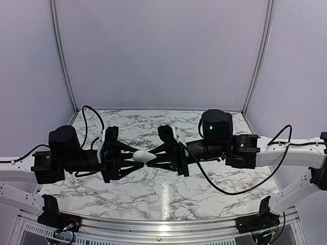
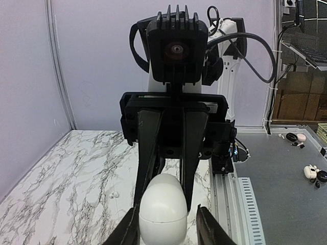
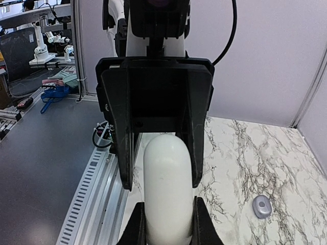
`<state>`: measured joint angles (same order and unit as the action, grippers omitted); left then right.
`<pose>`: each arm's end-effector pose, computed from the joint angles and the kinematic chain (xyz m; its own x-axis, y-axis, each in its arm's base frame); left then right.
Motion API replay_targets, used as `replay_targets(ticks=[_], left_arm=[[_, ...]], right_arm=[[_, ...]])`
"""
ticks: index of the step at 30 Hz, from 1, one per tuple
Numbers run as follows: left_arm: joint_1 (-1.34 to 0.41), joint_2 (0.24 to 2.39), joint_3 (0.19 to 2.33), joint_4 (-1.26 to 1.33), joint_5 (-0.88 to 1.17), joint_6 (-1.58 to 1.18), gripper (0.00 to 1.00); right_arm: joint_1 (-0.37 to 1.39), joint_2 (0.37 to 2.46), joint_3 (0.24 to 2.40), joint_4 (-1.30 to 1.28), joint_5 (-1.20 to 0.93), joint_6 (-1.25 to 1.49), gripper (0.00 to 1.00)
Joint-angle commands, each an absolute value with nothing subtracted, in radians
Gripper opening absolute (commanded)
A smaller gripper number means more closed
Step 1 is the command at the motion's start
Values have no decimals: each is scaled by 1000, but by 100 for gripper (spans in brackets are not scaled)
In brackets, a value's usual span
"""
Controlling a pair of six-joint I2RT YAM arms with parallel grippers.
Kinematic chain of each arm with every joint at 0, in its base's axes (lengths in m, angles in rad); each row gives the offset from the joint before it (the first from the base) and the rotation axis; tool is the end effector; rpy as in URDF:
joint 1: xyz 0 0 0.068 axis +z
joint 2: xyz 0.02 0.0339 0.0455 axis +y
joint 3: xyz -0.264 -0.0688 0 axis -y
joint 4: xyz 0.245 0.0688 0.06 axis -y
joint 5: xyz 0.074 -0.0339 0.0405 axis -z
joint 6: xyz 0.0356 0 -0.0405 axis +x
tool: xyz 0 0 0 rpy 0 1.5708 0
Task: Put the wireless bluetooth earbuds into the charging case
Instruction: Pass from the right arm to the left
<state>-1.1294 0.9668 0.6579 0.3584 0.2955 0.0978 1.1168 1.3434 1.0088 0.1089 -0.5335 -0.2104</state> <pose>0.0887 -0.2121 0.3188 0.1176 -0.0303 -0.9926 0.9824 0.1494 0.1119 0.1213 0.2898 0.3235 0.1110 -0.1825 -0.9769 -0.9898 -0.1083 -0.0923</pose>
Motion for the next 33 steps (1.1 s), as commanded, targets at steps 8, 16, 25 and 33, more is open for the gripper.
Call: replay_targets(ticks=[8,16,25,33], left_arm=[[-1127,973,677,391,297,106,24],[-1127,982,669,390,298,101,35],[-1127,986,668,388,294,101,30],[-1127,983,663,389,280,101,30]], right_arm=[[1111,1345,1025,109,-529,-218,0],[1111,1339,1028,105,-534,-224,0],[1110,1333,1028,103,-538,-225,0],[1111,1336,1025,108,-548,-221,0]])
